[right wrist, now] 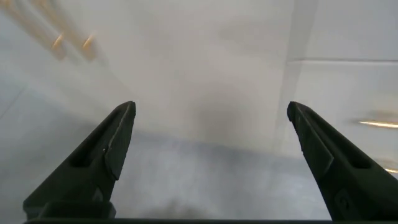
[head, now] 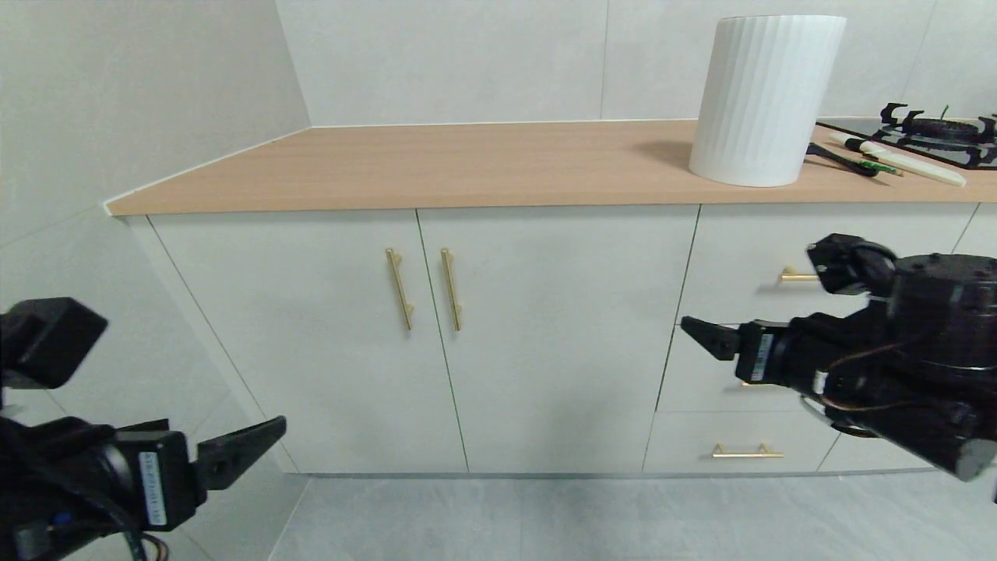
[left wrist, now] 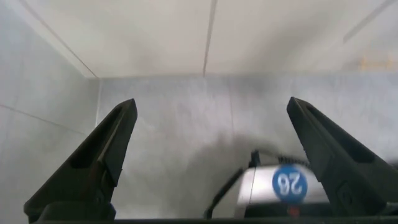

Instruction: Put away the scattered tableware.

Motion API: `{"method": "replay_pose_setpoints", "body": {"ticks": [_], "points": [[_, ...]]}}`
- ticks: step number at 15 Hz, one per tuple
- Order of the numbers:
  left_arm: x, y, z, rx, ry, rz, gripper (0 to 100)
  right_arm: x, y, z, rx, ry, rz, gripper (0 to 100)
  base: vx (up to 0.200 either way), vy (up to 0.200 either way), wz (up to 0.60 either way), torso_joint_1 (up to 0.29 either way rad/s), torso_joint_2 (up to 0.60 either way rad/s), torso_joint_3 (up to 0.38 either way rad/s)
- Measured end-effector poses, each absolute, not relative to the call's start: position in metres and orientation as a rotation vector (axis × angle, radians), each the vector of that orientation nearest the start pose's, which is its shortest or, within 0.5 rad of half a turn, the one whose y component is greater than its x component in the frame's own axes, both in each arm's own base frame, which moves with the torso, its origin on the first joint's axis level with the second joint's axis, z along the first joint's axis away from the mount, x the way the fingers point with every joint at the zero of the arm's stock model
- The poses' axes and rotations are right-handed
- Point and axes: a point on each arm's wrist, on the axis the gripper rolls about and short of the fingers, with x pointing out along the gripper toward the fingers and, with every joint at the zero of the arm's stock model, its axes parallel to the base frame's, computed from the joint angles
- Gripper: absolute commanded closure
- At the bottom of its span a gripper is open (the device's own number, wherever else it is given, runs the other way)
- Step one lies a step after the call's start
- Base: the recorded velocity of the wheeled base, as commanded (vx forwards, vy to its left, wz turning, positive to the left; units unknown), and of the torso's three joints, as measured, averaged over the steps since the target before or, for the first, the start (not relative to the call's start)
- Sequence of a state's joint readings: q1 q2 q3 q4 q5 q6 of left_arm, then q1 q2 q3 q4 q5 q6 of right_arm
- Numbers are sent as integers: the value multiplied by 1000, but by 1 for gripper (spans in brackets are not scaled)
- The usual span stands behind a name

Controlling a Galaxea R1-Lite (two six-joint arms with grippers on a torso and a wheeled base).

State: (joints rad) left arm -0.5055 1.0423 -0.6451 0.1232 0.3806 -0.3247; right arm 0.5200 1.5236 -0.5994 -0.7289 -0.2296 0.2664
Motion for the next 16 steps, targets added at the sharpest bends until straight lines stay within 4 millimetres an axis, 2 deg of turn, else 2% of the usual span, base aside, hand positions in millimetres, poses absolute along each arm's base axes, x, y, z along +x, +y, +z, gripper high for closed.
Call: {"method": "replay_pose_setpoints", "body": {"ticks": [5, 8, 11, 13, 16], "points": [[43, -9, 209, -52, 244, 1, 0, 128, 49, 204, 110, 13, 104, 0, 0, 0, 0, 0, 0, 0], [0, 8, 199, 24, 85, 73, 0, 70, 15, 200, 53, -85, -14, 0, 0, 0, 0, 0, 0, 0], [-32, 14, 190, 39, -50, 166, 0, 14, -5, 186, -31, -160, -127, 0, 0, 0, 0, 0, 0, 0], [-44, 15, 180, 33, -105, 214, 0, -16, -10, 177, -95, -237, -204, 0, 0, 0, 0, 0, 0, 0], [-50, 11, 165, 31, -145, 299, 0, -41, -9, 169, -143, -321, -331, 0, 0, 0, 0, 0, 0, 0]]}}
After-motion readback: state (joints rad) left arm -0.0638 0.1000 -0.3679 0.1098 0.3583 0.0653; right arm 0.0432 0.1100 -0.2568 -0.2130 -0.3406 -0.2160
